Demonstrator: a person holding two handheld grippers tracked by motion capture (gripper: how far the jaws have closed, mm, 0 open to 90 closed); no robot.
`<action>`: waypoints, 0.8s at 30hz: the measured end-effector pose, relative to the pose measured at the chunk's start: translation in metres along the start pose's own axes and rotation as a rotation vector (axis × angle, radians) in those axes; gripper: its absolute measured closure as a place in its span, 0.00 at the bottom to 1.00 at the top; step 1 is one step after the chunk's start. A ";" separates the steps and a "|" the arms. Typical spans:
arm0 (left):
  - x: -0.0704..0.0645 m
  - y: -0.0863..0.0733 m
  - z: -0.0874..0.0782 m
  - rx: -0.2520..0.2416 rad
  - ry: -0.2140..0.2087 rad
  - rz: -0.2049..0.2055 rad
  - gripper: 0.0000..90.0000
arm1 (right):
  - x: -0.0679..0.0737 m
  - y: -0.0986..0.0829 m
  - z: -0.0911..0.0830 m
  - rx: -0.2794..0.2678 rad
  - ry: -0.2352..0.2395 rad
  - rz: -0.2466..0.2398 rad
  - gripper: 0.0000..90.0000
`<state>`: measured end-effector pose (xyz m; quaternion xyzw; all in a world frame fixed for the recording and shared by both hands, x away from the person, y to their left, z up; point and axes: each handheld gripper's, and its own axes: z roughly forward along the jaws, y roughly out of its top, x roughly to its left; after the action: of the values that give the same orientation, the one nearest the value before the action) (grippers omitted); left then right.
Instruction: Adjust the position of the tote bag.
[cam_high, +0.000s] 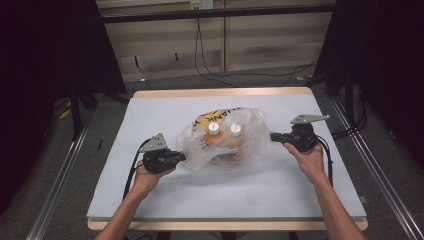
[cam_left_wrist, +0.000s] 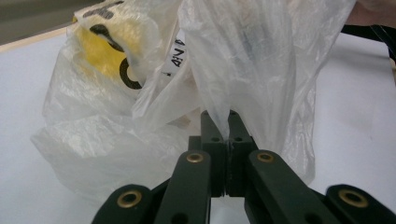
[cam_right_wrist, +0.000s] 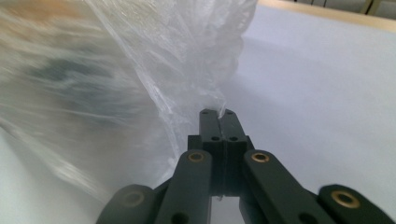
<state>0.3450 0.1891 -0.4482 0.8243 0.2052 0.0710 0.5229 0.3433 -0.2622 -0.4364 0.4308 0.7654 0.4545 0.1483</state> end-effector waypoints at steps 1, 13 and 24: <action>-0.001 0.000 0.001 -0.007 -0.009 -0.003 0.99 | -0.001 -0.002 0.000 0.015 -0.010 -0.004 1.00; 0.000 -0.010 0.013 0.111 0.006 0.009 1.00 | -0.003 -0.026 0.018 0.167 -0.025 -0.029 1.00; 0.003 -0.024 0.026 0.175 -0.004 0.020 1.00 | 0.000 -0.033 0.028 0.222 -0.037 -0.059 1.00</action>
<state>0.3497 0.1771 -0.4816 0.8689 0.2013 0.0563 0.4488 0.3433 -0.2528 -0.4792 0.4300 0.8205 0.3546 0.1271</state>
